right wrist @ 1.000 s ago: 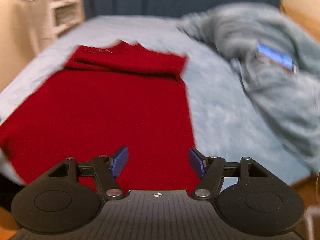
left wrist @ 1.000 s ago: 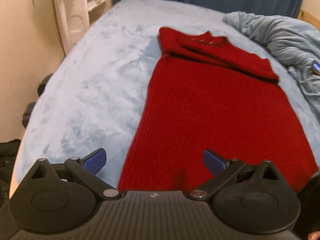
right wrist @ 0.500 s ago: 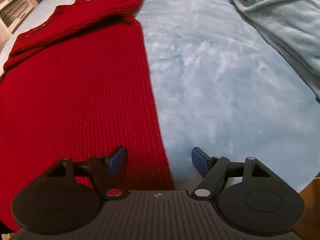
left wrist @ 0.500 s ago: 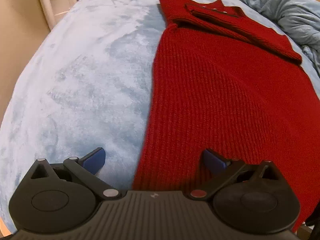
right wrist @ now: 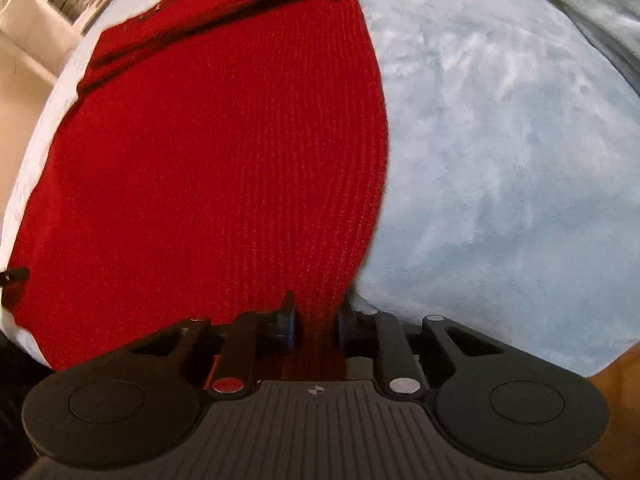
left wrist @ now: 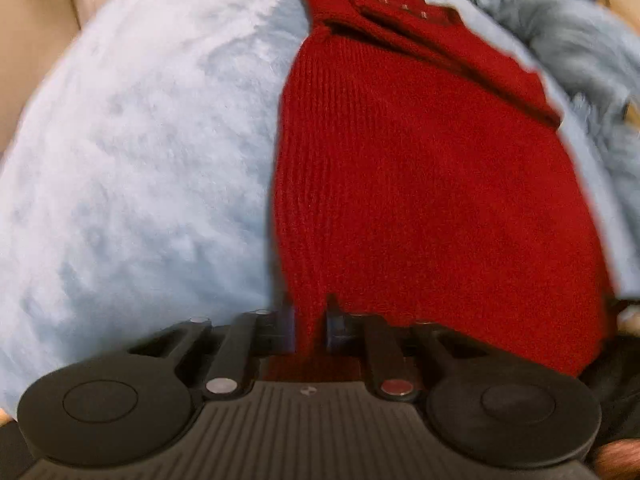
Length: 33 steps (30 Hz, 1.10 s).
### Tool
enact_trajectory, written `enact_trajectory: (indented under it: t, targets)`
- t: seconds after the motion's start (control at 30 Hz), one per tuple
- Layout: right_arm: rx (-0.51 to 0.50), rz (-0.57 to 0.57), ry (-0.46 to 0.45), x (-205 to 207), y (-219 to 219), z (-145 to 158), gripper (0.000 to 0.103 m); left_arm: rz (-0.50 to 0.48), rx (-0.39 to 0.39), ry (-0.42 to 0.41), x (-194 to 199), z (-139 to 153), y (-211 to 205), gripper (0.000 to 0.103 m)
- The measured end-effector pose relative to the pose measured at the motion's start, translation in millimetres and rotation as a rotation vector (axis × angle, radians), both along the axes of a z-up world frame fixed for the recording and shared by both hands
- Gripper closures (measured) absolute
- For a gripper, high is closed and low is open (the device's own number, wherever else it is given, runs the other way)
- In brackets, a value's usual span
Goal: Fold small clothes
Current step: 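Lower both grippers to the cardigan's side edge and close on it, then lift the side edge with both grippers and fold it over the body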
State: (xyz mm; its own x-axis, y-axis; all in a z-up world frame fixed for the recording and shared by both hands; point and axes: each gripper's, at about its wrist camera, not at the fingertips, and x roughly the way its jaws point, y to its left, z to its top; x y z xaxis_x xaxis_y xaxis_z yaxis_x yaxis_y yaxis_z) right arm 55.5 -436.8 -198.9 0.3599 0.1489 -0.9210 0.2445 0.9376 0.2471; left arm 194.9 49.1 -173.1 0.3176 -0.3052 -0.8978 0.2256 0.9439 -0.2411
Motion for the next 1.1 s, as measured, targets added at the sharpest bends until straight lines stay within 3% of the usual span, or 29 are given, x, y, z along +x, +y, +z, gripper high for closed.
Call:
enact_trajectory:
  t: [0.23, 0.43, 0.63, 0.93, 1.1]
  targets:
    - [-0.001, -0.035, -0.180, -16, 7, 65, 0.086, 0.003, -0.019, -0.152, -20, 55, -4, 0.090]
    - [0.015, -0.085, -0.292, -47, 1, 103, 0.086, 0.022, -0.071, -0.202, -40, 80, 4, 0.093]
    - [0.021, -0.064, -0.304, -74, 11, 113, 0.087, 0.024, -0.096, -0.197, -69, 86, 22, 0.093]
    - [0.065, -0.107, -0.280, -149, 23, 124, 0.086, 0.013, -0.119, -0.142, -139, 81, 53, 0.093]
    - [0.080, -0.144, -0.234, -161, 19, 112, 0.086, 0.042, -0.126, -0.101, -147, 71, 66, 0.093]
